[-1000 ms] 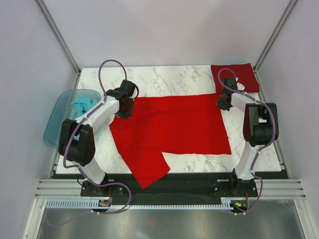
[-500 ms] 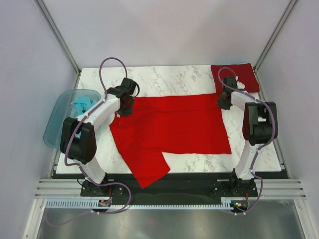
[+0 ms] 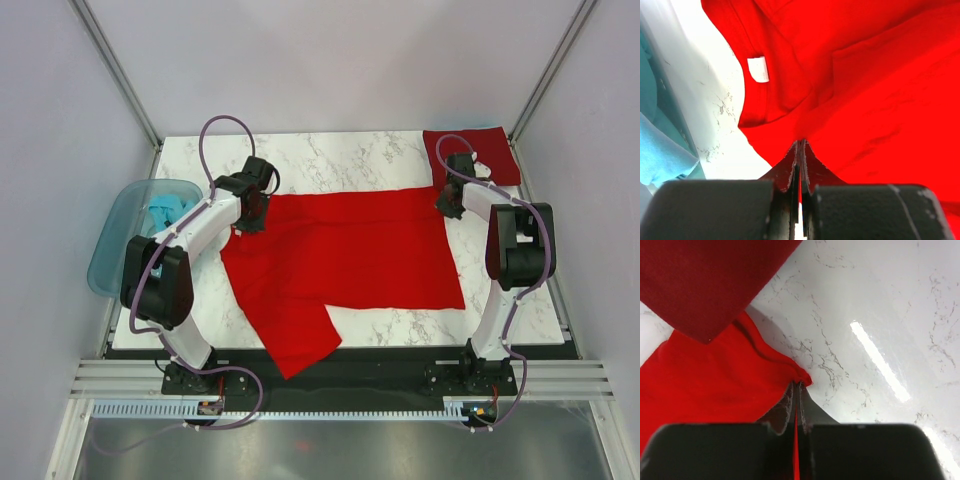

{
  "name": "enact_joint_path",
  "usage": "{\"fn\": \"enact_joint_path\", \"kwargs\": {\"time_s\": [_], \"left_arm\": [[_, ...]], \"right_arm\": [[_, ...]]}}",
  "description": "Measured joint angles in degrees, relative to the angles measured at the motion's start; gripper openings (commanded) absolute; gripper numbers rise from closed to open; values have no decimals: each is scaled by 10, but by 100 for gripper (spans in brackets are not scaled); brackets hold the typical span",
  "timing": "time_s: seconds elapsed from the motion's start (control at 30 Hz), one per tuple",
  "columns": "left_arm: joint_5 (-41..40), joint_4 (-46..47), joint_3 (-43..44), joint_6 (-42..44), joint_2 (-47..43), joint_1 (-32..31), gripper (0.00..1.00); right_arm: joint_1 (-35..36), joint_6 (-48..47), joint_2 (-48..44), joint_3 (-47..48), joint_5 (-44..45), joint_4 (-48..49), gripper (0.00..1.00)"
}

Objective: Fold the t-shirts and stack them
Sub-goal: Fold the tshirt

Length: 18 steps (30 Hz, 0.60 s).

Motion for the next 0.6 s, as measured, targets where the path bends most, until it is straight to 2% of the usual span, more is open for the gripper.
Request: {"fn": "enact_joint_path", "kwargs": {"time_s": [0.27,0.3,0.4,0.47,0.6], "left_arm": [[-13,-3,13,0,0,0,2],[-14,-4,17,0,0,0,2],[-16,-6,35,0,1,0,2],[-17,-6,42,0,1,0,2],[-22,-7,47,0,6,0,2]], "right_arm": [[0,-3,1,10,2,-11,0],[0,-3,1,15,2,-16,4],[1,-3,1,34,1,-27,7],[1,-3,1,43,1,-29,0],[2,-3,3,47,-1,-32,0]]}}
